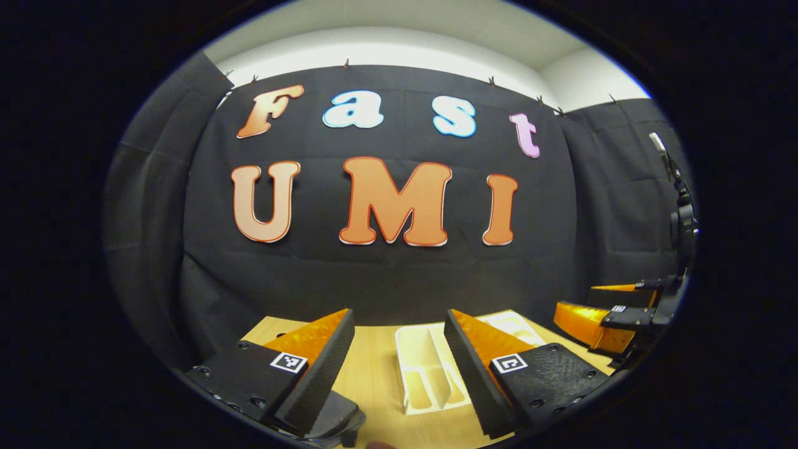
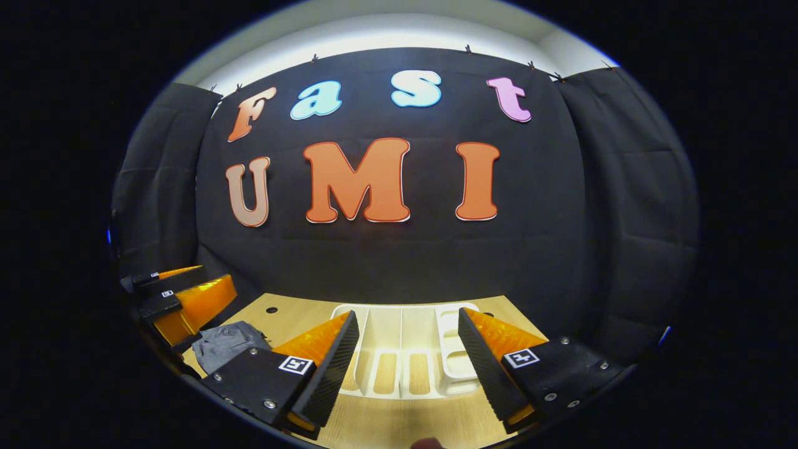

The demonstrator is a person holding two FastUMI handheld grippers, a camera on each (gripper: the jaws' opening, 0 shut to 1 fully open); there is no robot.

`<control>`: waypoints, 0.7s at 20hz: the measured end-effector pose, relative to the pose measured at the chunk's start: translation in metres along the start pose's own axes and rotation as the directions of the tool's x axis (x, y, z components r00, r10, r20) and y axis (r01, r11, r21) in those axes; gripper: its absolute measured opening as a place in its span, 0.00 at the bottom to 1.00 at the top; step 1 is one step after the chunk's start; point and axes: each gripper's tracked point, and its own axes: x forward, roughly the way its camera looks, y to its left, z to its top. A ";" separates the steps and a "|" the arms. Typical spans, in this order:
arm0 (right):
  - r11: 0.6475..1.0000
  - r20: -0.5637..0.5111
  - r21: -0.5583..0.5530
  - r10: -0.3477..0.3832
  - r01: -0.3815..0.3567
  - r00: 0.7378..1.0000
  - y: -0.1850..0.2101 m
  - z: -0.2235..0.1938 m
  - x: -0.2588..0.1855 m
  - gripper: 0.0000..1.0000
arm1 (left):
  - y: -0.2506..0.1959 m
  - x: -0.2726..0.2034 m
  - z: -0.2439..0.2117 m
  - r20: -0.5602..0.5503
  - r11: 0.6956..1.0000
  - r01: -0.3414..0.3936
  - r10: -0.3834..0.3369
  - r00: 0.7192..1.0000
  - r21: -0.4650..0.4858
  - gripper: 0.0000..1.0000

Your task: Open the schoolbag, grab two books from the bookshelf and put them into the schoolbag.

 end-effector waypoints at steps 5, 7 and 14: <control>0.999 0.061 -0.047 0.010 -0.007 0.998 -0.008 0.015 -0.002 0.95 | -0.017 -0.024 0.029 0.138 0.997 -0.069 0.063 0.989 0.038 0.92; 0.999 0.082 -0.031 0.014 -0.012 0.997 -0.016 0.016 -0.009 0.95 | -0.029 -0.029 0.017 0.104 0.997 -0.064 0.060 0.993 0.038 0.92; 1.000 0.123 -0.023 -0.018 0.021 0.992 -0.017 0.015 -0.009 0.95 | -0.042 -0.044 0.016 0.104 0.998 -0.069 0.066 0.992 0.016 0.92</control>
